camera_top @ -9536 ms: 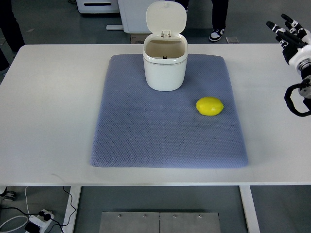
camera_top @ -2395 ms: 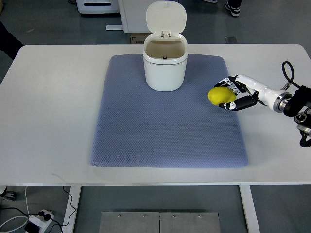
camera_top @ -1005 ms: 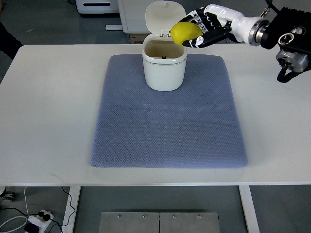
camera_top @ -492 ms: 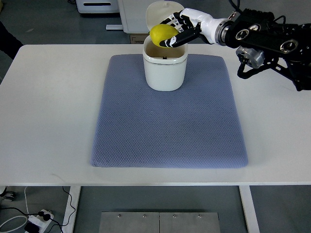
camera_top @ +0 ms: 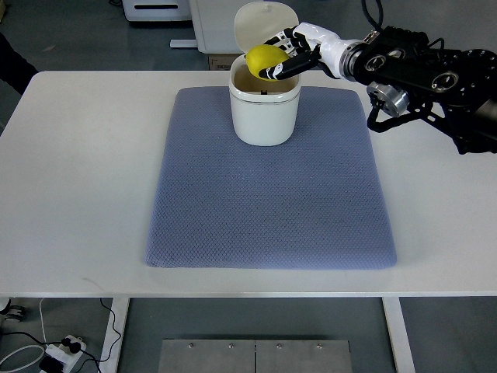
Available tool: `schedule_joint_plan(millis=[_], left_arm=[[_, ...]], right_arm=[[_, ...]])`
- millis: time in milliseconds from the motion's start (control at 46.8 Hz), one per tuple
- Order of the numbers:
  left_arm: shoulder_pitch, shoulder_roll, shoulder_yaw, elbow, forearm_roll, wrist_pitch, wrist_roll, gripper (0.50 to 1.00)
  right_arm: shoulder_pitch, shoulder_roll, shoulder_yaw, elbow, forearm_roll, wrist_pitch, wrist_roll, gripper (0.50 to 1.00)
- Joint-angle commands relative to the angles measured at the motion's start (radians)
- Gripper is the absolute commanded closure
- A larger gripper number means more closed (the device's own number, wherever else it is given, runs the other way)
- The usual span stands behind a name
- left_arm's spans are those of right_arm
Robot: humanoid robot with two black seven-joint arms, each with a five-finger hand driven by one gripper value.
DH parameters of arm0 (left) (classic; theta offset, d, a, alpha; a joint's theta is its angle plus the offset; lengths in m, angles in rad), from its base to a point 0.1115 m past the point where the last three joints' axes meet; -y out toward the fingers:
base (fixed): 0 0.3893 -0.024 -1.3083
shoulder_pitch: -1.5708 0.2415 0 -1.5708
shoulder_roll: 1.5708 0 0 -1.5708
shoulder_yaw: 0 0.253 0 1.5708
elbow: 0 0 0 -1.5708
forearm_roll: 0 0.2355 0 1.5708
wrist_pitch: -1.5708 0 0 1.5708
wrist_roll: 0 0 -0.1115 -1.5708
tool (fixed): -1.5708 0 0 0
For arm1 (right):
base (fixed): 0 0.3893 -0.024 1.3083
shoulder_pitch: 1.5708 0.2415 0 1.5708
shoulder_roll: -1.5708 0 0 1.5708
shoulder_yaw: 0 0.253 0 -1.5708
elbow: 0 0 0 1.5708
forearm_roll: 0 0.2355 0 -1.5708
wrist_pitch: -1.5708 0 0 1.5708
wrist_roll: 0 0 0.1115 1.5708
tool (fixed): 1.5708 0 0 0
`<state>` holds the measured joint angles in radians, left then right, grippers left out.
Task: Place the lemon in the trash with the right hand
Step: 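Lower the lemon into the white bin and open the right hand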
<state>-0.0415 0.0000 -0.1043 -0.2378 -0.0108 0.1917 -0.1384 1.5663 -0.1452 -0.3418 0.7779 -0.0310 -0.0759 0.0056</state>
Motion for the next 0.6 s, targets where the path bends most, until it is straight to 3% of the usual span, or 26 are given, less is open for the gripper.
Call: schedule_joint_plan(millis=[0,257,449,577], left_arm=[[0.000,0.000,0.000,0.000,0.000,0.000,0.000,0.500],[0.000,0.000,0.000,0.000,0.000,0.000,0.000,0.500],[0.000,0.000,0.000,0.000,0.000,0.000,0.000,0.500],[0.000,0.000,0.000,0.000,0.000,0.000,0.000,0.500]], right_arm=[[-0.009,0.019,0.000,-0.005,0.010,-0.012,-0.007,0.910],[-0.009,0.032,0.001,-0.005,0.010,-0.013,-0.007,0.888],[-0.009,0.032,0.001,-0.008,0.008,-0.016,-0.004,0.812],[-0.011,0.032,0.003,-0.017,0.008,-0.024,-0.004,0.714]])
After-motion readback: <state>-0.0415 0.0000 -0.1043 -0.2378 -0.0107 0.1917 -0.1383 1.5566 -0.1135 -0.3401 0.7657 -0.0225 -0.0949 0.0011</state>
